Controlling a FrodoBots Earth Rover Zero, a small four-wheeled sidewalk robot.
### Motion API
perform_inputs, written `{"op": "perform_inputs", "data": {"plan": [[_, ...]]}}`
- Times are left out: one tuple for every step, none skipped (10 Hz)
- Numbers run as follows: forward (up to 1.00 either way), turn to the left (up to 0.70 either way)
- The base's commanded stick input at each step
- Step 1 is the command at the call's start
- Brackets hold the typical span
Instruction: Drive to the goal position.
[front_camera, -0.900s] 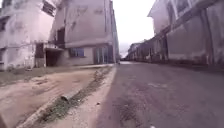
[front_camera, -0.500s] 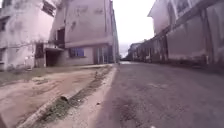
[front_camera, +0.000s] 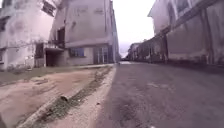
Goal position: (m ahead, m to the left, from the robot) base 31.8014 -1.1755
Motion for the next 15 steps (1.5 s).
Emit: {"op": "perform_inputs", "data": {"plan": [[1.00, -0.27], [1.00, -0.27], [1.00, -0.27], [1.00, -0.27], [1.00, -0.27], [1.00, -0.27], [1.00, -0.27], [1.00, -0.27], [1.00, 0.00], [1.00, 0.00], [1.00, 0.00], [1.00, 0.00], [1.00, 0.00], [1.00, 0.00], [1.00, 0.00]]}}
